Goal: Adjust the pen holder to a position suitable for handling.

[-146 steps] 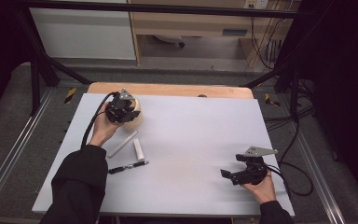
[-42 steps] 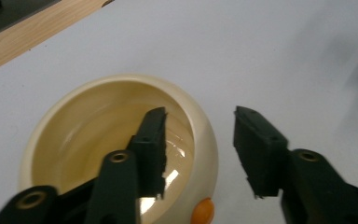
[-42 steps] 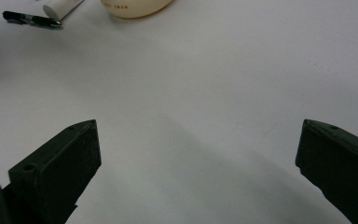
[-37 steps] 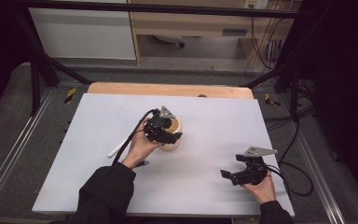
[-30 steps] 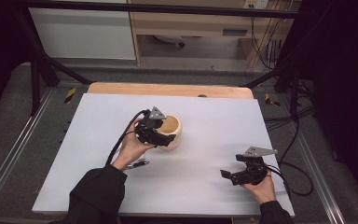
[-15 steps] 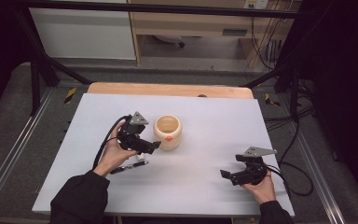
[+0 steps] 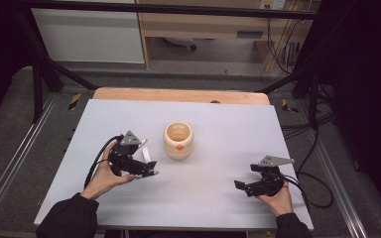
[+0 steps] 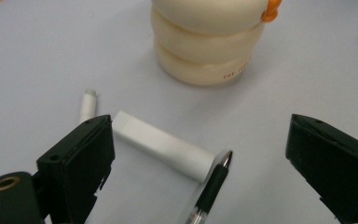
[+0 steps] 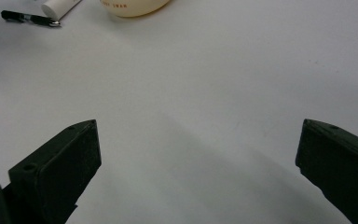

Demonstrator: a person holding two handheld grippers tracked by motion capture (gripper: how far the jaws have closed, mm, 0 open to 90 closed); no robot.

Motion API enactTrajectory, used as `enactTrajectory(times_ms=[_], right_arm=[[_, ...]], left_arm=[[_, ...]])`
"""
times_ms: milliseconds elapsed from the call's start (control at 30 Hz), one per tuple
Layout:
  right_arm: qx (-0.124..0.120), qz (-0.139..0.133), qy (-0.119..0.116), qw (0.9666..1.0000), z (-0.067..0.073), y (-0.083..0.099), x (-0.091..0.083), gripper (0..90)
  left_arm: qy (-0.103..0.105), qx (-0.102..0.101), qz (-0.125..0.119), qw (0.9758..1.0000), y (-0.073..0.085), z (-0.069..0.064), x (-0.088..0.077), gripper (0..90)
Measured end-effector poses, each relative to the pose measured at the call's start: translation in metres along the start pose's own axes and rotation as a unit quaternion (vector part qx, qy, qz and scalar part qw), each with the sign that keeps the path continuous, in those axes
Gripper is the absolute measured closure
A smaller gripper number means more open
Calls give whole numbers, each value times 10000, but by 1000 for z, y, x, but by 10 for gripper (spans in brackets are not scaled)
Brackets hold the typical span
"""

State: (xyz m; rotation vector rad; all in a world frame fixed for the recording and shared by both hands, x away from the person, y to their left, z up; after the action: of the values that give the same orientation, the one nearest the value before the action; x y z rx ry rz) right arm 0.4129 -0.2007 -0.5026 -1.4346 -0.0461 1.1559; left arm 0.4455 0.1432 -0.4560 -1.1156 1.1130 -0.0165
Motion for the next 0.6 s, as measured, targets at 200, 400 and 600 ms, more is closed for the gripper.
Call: enactTrajectory(times_ms=[200,400,600], right_arm=[[12,-15,3,10000,1,0,0,7],[-4,19,14,10000,0,1,1,7],[14,2,8,10000,0,0,0,7]], left_arm=[[-15,-279,69,9996,27,12,-6,91],[25,-329,31,9995,42,17,-12,97],[148,-163,56,9997,54,14,-16,104]])
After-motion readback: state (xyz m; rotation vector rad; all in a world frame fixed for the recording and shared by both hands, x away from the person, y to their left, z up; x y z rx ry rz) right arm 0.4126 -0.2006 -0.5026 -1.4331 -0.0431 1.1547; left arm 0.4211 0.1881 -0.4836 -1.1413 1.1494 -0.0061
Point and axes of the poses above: each handheld gripper's, and its own axes: x roughly forward along the jaws, y roughly out of its underside, z roughly to its left, the point moved 10 cm from there along x, roughly forward along the jaws, and after that the axes turned 2 degrees about x, right-handed, at the moved point
